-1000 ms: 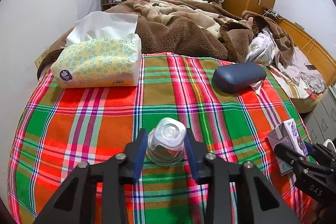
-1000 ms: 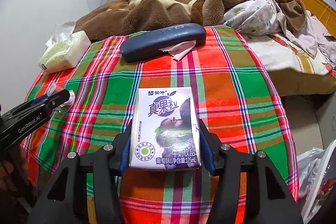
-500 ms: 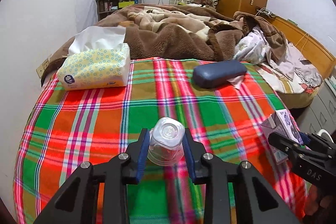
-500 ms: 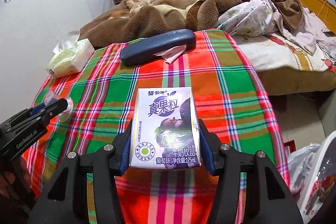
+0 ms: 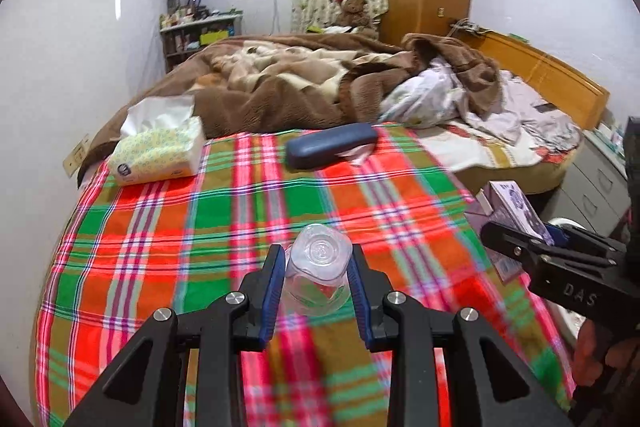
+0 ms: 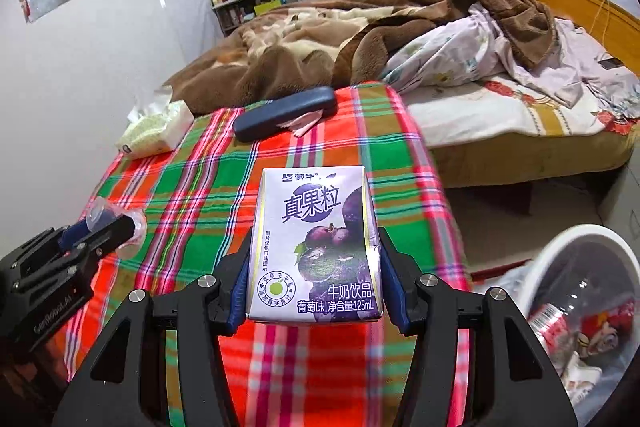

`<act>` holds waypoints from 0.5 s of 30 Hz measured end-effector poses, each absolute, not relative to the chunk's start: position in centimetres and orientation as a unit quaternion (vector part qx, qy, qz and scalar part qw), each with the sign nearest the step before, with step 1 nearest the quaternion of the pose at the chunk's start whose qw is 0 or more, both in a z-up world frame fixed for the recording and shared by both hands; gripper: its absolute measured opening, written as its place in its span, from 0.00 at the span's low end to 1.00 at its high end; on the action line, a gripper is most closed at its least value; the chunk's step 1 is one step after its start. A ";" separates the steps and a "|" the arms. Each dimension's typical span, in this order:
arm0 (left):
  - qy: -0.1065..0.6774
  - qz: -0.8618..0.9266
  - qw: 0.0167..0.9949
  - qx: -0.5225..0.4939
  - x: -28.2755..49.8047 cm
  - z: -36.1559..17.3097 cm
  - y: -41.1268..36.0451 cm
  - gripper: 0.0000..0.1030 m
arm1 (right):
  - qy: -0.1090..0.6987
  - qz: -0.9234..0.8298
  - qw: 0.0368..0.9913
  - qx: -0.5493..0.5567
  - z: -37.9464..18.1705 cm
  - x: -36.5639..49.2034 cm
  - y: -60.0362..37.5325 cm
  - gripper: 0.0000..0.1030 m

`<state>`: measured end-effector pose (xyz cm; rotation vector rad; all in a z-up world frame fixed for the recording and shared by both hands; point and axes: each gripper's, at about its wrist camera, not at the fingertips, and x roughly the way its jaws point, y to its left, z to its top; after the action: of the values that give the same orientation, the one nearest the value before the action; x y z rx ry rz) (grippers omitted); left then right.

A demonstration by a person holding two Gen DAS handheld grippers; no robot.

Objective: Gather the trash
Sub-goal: 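Carry the small clear cup and purple carton over the white bin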

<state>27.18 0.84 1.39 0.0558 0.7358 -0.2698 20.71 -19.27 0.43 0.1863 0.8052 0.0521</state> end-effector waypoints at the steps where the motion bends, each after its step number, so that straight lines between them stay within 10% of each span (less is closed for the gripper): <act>1: 0.358 -0.134 0.924 0.030 26.7 1.6 0.3 0.31 | 0.388 0.024 0.917 0.092 0.6 20.3 -19.6 0.54; 15: 0.330 -0.205 0.921 0.037 19.2 4.3 -7.7 0.31 | 0.357 -0.016 0.928 0.104 2.7 14.2 -26.0 0.54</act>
<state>19.23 -7.73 4.32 0.0758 0.6784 -0.4219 14.21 -25.97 2.70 0.2133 0.7309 -0.0333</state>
